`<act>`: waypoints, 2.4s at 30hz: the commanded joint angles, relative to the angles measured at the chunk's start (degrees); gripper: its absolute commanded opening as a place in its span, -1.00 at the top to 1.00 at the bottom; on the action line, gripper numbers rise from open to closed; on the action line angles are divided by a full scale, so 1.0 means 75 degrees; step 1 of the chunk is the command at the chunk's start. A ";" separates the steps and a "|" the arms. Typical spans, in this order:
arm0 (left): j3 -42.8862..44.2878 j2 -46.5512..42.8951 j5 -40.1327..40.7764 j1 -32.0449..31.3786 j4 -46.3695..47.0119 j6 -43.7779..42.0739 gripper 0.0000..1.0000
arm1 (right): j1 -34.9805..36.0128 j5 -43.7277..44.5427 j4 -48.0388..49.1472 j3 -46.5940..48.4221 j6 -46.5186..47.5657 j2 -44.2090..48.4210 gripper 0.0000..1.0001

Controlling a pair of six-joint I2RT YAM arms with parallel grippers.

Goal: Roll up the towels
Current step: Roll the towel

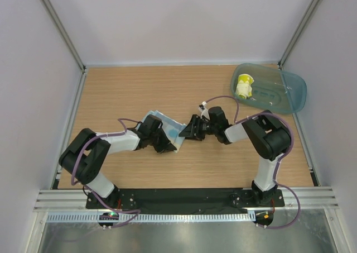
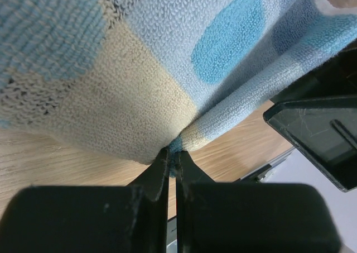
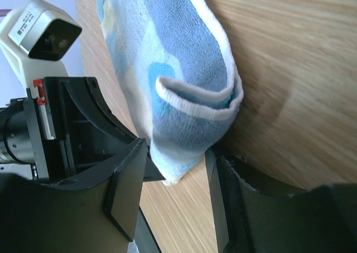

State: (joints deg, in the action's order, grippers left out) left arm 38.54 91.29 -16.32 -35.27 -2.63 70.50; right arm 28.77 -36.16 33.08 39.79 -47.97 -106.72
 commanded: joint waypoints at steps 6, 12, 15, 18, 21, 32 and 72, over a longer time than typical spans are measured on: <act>-0.0334 0.0192 -0.0168 0.0015 -0.0013 -0.0072 0.99 | 0.0148 0.0556 0.0393 0.0191 -0.0214 -0.0595 0.00; -0.0358 0.0250 -0.0321 0.0026 0.0245 -0.0060 0.99 | 0.0171 0.0521 0.0792 0.0015 -0.0413 -0.0584 0.32; -0.0346 0.0239 -0.0332 0.0026 0.0269 -0.0142 0.99 | 0.0159 0.0532 0.0991 -0.0102 -0.0554 -0.0479 0.44; -0.0253 0.0227 -0.0356 0.0015 0.0188 -0.0457 0.99 | 0.0159 0.0556 0.0747 -0.0044 -0.0578 -0.0280 0.58; 0.0051 0.0192 -0.0111 -0.0079 -0.0455 -0.1041 0.85 | 0.0160 0.0708 -0.0294 0.0213 -0.0321 0.0060 0.66; 0.2136 -0.0371 0.3719 -0.1718 -0.3877 -0.2450 0.35 | 0.0347 0.1750 -0.4689 0.1678 0.0548 0.0881 0.77; 0.3169 0.1410 0.6008 -0.3970 -0.2672 -0.4607 -0.05 | 0.0546 0.1728 -0.7024 0.2909 0.1181 0.1116 0.84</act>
State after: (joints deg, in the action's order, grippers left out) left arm 62.72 101.62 26.92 -65.12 -24.10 36.88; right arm 32.53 -22.04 -18.52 59.64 -40.14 -101.60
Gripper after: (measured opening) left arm 0.522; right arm 0.207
